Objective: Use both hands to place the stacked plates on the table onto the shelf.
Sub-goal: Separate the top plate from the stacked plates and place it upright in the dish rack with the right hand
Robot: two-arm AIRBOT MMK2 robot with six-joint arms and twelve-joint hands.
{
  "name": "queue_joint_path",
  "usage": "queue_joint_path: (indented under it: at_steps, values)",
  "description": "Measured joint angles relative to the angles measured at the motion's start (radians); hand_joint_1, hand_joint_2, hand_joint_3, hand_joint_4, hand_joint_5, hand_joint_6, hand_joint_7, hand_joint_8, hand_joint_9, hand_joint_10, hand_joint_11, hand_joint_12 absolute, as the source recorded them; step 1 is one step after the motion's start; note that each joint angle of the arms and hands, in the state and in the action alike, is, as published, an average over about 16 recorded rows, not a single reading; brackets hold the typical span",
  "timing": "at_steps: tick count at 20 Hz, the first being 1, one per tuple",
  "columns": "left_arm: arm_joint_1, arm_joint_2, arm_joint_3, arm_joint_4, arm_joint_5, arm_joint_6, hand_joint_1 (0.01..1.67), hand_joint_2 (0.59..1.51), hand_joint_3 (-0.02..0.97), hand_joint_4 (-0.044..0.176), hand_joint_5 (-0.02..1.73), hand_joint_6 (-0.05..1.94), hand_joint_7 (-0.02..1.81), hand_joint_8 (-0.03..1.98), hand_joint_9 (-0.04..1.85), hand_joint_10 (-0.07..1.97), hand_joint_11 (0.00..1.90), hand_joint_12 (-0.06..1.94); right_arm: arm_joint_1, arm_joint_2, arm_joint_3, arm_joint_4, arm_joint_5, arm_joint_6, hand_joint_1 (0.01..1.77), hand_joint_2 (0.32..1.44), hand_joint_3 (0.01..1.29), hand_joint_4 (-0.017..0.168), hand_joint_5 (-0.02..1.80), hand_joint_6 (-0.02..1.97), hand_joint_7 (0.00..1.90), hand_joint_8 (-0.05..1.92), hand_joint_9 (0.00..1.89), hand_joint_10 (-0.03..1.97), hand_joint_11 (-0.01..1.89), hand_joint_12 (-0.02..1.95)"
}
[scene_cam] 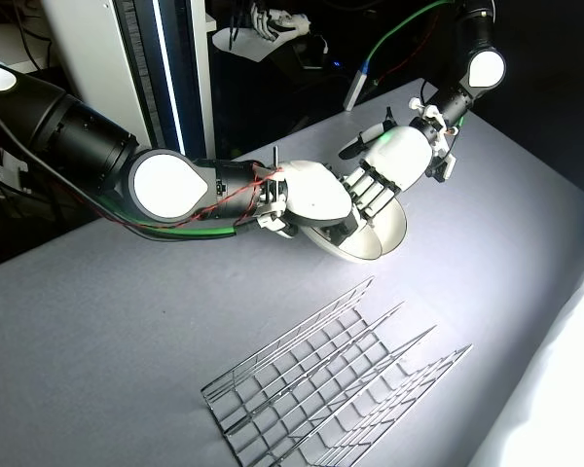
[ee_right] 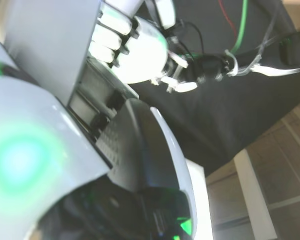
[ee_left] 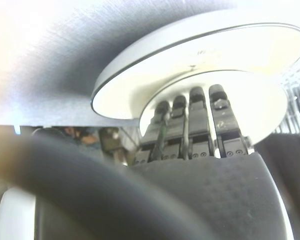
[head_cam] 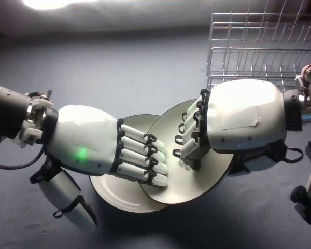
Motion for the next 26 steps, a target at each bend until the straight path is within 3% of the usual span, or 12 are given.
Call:
queue_joint_path:
  at_steps: [7, 16, 26]
  values:
    - [-0.044, 0.062, -0.019, -0.012, -0.012, -0.020, 0.02, 1.120, 0.020, 0.001, 0.04, 0.00, 0.02, 0.00, 0.02, 0.01, 0.02, 0.01, 0.027, 0.005, -0.021, 0.004, -0.004, 0.000, 1.27, 0.96, 0.01, -0.003, 0.83, 0.77, 0.89, 0.64, 0.86, 1.02, 0.82, 1.18]
    - [-0.098, 0.197, -0.049, -0.022, -0.037, -0.035, 0.02, 1.121, 0.020, 0.000, 0.05, 0.01, 0.02, 0.00, 0.02, 0.00, 0.02, 0.01, 0.114, 0.036, -0.089, 0.068, -0.054, 0.004, 1.31, 0.96, 0.01, -0.003, 0.90, 0.87, 0.98, 0.74, 0.92, 1.08, 0.83, 1.19]
    - [-0.109, 0.314, -0.038, -0.025, -0.062, -0.049, 0.02, 1.121, 0.020, 0.000, 0.04, 0.01, 0.02, 0.00, 0.02, 0.00, 0.02, 0.01, 0.192, 0.074, -0.145, 0.340, -0.100, 0.002, 1.35, 0.97, 0.01, -0.003, 0.96, 0.98, 1.04, 0.84, 0.93, 1.09, 0.85, 1.17]
